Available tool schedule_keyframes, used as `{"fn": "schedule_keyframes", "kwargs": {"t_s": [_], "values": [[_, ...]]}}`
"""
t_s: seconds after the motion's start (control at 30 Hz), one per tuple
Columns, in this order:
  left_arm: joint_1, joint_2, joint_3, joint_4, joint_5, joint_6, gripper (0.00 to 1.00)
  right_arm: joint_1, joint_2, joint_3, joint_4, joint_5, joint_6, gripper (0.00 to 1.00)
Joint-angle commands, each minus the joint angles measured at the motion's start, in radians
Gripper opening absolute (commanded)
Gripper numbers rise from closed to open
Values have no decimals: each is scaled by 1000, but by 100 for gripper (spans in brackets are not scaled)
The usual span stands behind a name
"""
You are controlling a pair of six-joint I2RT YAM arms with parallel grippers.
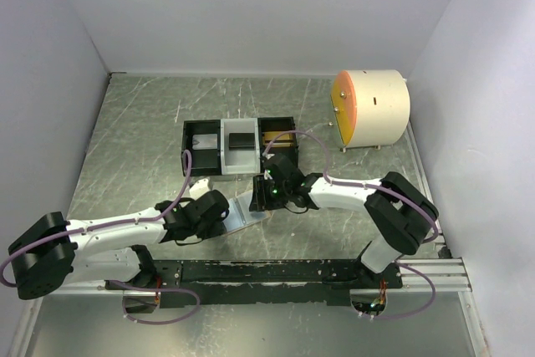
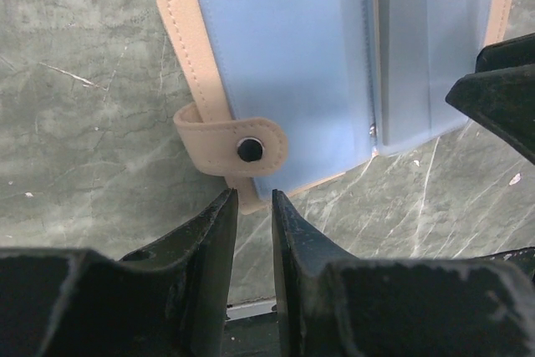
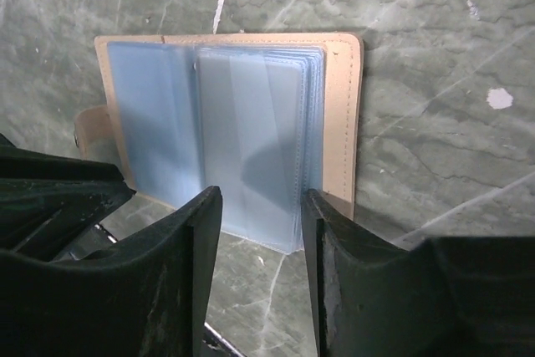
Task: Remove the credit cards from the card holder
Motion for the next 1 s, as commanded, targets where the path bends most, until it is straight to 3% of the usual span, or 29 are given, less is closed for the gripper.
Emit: {"fn": "schedule_keyframes", "kwargs": {"t_s": [0.0,0.63,0.97], "values": [[-6,13,12,23,-7,10,34,2,10,-21,49,-59,9,42],[-9,41,25,34,-5,14,33,56,-70,49,46,-113,6,35],[-12,-27,10,2,-33,-16,33,107,8,101,123,-190,43,37]]}}
